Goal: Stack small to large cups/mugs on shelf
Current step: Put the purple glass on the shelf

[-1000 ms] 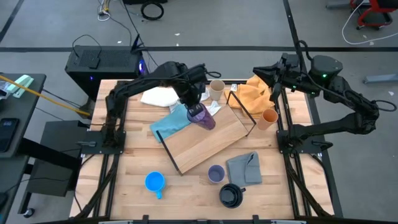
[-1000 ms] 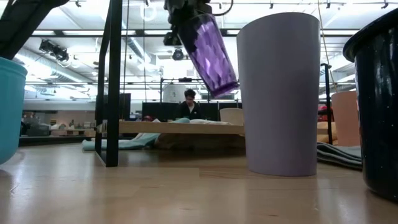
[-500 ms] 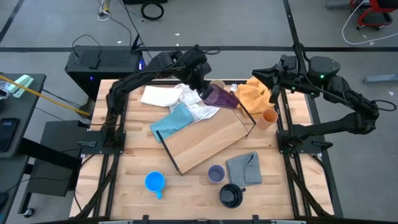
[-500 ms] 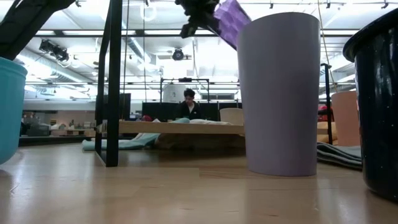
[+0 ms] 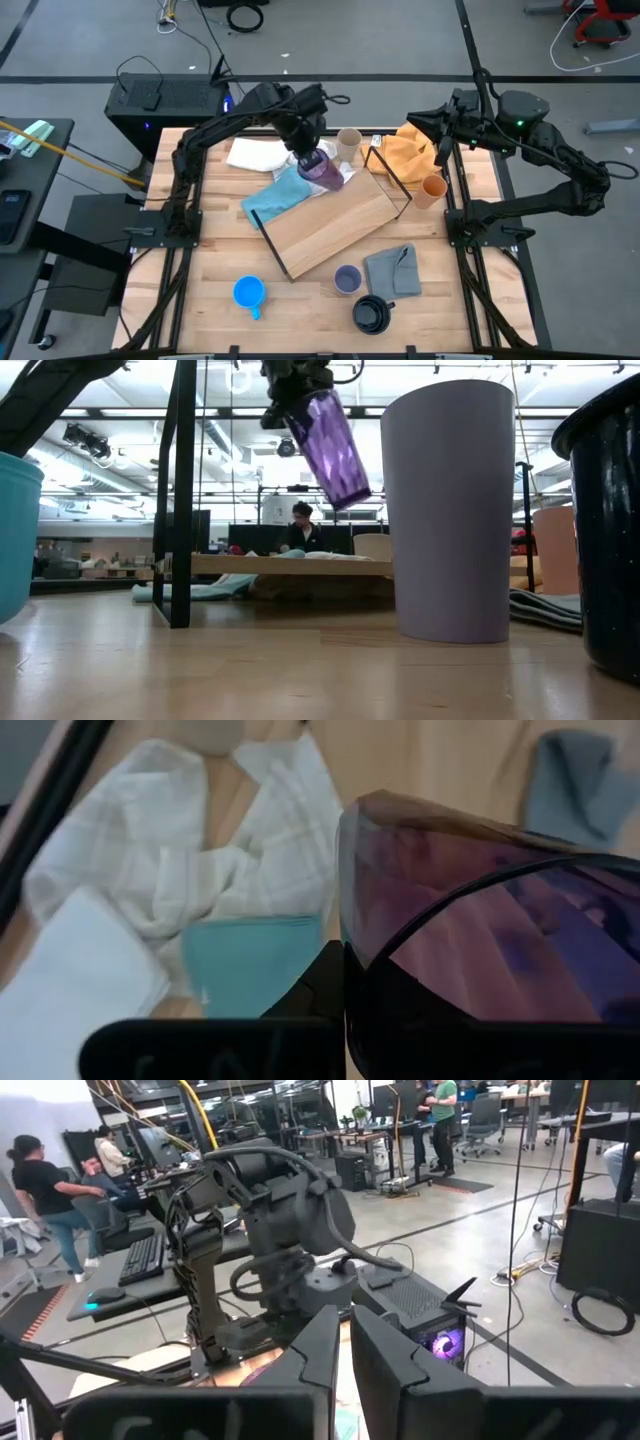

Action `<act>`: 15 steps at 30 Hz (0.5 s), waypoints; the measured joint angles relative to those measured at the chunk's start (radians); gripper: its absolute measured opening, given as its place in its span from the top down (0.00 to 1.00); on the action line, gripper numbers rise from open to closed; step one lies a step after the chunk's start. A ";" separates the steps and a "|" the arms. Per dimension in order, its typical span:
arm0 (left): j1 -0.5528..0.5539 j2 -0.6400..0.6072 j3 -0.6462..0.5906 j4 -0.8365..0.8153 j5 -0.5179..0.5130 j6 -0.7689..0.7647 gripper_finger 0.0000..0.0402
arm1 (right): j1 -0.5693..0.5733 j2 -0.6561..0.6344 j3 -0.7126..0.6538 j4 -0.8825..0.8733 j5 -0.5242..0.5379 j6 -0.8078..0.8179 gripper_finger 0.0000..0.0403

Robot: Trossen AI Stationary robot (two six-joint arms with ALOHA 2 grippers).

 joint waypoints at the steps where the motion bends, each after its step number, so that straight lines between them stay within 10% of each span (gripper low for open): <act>1: 0.000 -0.003 0.000 -0.020 -0.003 0.002 0.97 | -0.002 0.000 0.000 0.000 0.000 0.000 0.91; 15: -0.119 -0.027 -0.001 -0.046 0.008 -0.041 0.97 | -0.002 0.000 0.000 0.000 0.000 0.000 0.91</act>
